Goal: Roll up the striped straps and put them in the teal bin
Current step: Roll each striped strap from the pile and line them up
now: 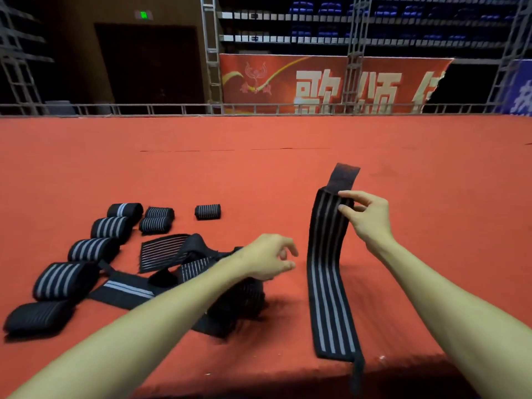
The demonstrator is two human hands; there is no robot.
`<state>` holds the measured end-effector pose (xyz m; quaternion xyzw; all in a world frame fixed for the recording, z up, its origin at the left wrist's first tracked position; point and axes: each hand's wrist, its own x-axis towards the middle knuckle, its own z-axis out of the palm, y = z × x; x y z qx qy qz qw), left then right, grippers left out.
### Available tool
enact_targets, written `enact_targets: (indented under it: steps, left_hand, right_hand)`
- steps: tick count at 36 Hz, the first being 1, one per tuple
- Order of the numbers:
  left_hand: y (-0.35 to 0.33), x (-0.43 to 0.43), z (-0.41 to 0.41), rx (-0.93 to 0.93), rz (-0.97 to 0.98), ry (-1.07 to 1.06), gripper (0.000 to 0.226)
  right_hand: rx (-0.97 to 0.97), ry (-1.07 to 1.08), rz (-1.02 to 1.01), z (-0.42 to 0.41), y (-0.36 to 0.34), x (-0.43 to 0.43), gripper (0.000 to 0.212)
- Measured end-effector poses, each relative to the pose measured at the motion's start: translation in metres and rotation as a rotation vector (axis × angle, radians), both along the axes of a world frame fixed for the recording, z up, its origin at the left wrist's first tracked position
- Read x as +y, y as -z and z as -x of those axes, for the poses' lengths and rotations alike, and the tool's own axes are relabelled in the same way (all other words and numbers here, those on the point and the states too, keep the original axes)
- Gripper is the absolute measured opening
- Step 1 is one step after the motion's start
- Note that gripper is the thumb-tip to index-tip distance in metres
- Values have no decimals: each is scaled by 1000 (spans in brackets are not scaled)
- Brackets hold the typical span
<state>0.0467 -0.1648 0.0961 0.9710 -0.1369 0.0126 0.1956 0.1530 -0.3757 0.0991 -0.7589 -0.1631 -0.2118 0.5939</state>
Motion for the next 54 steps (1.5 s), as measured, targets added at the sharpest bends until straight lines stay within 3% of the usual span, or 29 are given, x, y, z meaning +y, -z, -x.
enact_targets:
  steps: [4, 9, 14, 25, 30, 39, 49, 54]
  left_hand:
    - [-16, 57, 15, -44, -5, -78, 13]
    - [-4, 98, 32, 121, -122, -128, 19]
    - [15, 108, 35, 170, -105, -149, 31]
    - [20, 109, 30, 291, -53, -21, 26]
    - [23, 112, 33, 286, -72, 51, 16]
    - [24, 107, 47, 249, -168, 54, 35]
    - [32, 97, 58, 164, -134, 72, 13]
    - [39, 91, 61, 142, -125, 64, 28]
  right_hand:
    - [5, -40, -14, 5, 3, 12, 29]
    - [-1, -79, -38, 13, 4, 32, 28]
    - [3, -109, -38, 23, 5, 49, 25]
    - [11, -94, -1, 30, 7, 54, 27]
    - [22, -96, 7, 30, 10, 54, 28]
    - [13, -111, 14, 38, 21, 57, 33]
    - [26, -107, -8, 65, 44, 57, 31]
    - [36, -103, -6, 76, 58, 54, 31]
